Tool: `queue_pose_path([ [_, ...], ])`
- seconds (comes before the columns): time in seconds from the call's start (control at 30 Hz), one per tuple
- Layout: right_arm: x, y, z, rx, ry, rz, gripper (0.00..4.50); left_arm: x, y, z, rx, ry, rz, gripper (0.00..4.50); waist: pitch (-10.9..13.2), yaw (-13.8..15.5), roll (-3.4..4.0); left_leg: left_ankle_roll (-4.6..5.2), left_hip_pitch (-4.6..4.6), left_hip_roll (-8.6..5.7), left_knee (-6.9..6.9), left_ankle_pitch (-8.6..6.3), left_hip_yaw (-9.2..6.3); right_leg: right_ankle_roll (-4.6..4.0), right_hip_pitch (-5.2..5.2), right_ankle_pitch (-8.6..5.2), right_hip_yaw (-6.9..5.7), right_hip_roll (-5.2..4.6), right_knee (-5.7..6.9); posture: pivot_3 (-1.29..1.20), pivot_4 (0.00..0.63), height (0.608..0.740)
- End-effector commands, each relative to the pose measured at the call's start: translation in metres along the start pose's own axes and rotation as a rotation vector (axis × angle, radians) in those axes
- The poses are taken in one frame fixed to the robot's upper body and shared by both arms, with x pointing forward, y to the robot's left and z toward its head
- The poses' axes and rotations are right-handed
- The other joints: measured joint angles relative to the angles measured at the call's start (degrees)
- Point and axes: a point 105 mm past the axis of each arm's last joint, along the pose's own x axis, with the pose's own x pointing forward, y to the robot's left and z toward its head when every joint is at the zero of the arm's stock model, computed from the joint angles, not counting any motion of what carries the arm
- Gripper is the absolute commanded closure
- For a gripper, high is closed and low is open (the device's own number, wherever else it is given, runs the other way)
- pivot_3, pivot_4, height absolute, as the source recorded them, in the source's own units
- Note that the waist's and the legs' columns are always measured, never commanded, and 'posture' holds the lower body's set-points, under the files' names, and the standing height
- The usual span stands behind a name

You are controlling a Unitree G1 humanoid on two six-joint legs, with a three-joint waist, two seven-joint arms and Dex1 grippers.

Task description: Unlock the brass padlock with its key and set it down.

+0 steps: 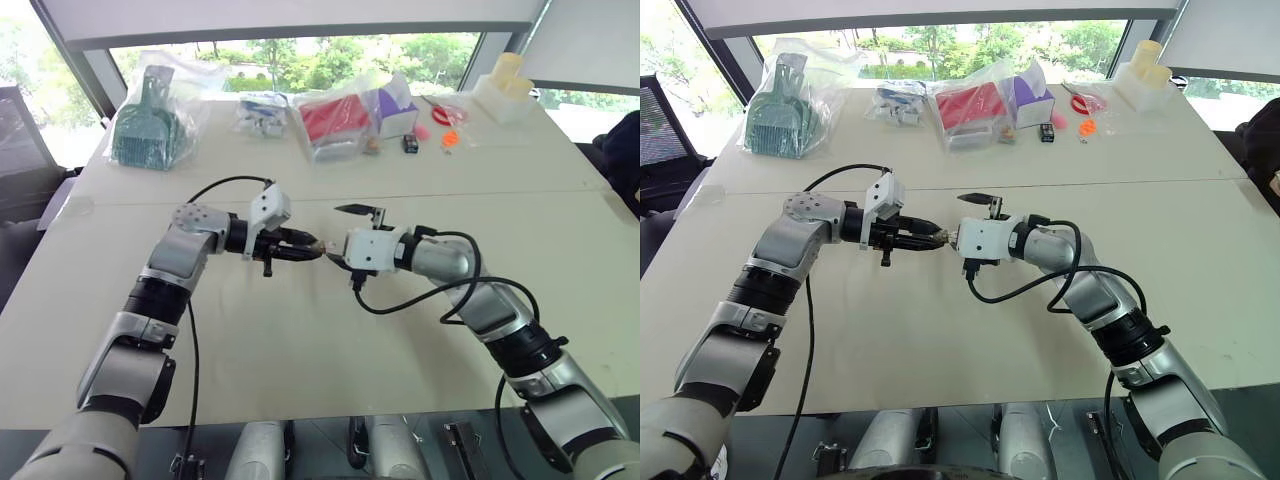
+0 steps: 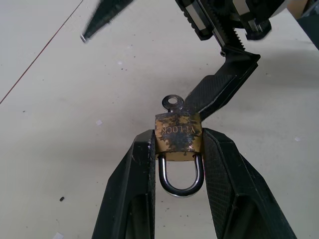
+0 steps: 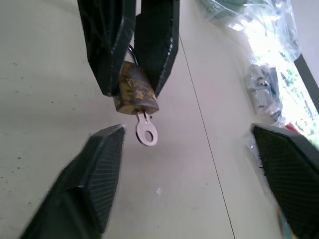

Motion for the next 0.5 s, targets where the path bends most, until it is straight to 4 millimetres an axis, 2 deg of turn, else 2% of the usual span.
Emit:
queue_pose_path([
  [0.03,-0.001,-0.012,0.011,-0.039,-0.041,-0.034,2.44,-0.002,0.001,0.013,0.056,-0.022,0.003,3.74,0.0,0.0,0.0,0.0,0.0,0.0,0.0,0.0,0.0,0.0,0.0,0.0,0.0,0.0,0.0,0.0,0.15,0.74],
  [0.17,0.0,-0.013,0.014,-0.049,-0.05,-0.032,4.45,-0.001,-0.001,0.011,0.058,-0.017,0.003,3.74,0.0,-0.1,0.0,0.0,0.0,0.0,0.0,0.0,0.0,0.0,0.0,0.0,0.0,0.0,0.0,0.0,0.15,0.74],
  [0.37,0.002,-0.009,0.02,-0.047,-0.068,-0.004,4.45,0.001,0.0,0.012,0.094,-0.011,0.009,3.74,0.0,0.0,0.0,-0.01,0.0,0.0,0.0,0.01,0.02,0.0,0.0,0.0,0.0,0.0,0.0,0.0,0.15,0.74],
  [0.5,0.004,0.002,0.02,-0.005,-0.063,0.089,4.45,0.003,-0.001,0.016,0.207,0.008,0.009,3.74,0.0,0.0,0.0,-0.01,0.01,0.0,0.0,0.01,0.03,0.0,0.0,0.0,0.0,0.0,0.01,0.0,0.15,0.74],
])
